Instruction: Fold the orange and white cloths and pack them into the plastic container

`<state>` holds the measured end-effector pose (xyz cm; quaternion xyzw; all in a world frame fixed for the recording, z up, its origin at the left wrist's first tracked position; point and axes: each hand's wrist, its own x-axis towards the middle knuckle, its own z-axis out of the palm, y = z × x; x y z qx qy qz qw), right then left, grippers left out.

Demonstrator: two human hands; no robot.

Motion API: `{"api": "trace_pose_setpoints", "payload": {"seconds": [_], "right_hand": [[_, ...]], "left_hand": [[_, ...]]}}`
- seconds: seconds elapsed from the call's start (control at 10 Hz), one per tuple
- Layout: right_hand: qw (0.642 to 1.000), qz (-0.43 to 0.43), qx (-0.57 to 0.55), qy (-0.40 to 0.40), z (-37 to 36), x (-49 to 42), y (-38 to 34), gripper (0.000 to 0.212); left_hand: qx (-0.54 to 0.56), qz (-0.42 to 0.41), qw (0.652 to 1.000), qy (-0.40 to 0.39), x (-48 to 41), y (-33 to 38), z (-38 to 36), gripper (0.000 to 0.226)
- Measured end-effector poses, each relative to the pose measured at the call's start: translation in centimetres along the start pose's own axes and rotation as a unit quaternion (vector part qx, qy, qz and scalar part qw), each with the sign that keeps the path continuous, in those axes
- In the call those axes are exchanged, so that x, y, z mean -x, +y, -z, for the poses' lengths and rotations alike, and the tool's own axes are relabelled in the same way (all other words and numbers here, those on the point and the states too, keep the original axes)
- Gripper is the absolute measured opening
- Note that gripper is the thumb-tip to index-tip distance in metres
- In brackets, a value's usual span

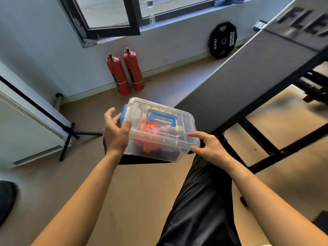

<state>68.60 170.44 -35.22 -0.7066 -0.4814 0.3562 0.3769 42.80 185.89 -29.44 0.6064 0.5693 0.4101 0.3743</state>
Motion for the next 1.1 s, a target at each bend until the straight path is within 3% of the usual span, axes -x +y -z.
{"api": "trace_pose_setpoints", "payload": {"seconds": [0.1,0.2,0.3,0.4,0.5,0.6,0.8,0.9,1.1], "right_hand": [[0.997,-0.056,-0.008,0.051,0.7,-0.8,0.2,0.067],[0.992,-0.126,0.001,0.025,1.0,-2.1,0.1,0.087],[0.978,-0.188,-0.094,-0.011,0.5,-3.4,-0.4,0.087],[0.939,-0.237,-0.247,-0.029,-0.1,-3.8,-0.3,0.069],[0.934,-0.213,-0.282,0.055,-0.9,-3.5,0.7,0.073],[0.95,-0.165,-0.226,0.142,-1.7,-3.0,0.8,0.078],[0.946,-0.133,-0.215,0.203,-3.1,-2.4,0.3,0.06],[0.958,-0.112,-0.165,0.205,-3.0,-2.6,0.2,0.045],[0.984,-0.106,-0.042,0.137,-1.3,-2.3,-0.5,0.041]], "left_hand": [[-0.057,-0.055,0.997,-0.001,-0.1,0.0,0.2,0.052],[-0.091,-0.085,0.992,0.0,-0.3,0.1,0.1,0.045],[-0.094,-0.085,0.992,0.016,-0.6,-0.3,-0.2,0.042],[-0.075,-0.075,0.994,0.012,-0.7,-0.7,-0.3,0.044],[-0.073,-0.081,0.994,0.015,-0.5,-0.7,-0.5,0.043],[-0.062,-0.075,0.995,0.024,-0.2,-0.5,-0.7,0.045],[-0.075,-0.092,0.993,0.024,-0.1,-0.6,-0.4,0.047],[-0.09,-0.096,0.991,0.019,0.0,-0.6,-0.6,0.045],[-0.107,-0.088,0.99,0.0,-0.3,-0.3,-0.4,0.041]]}}
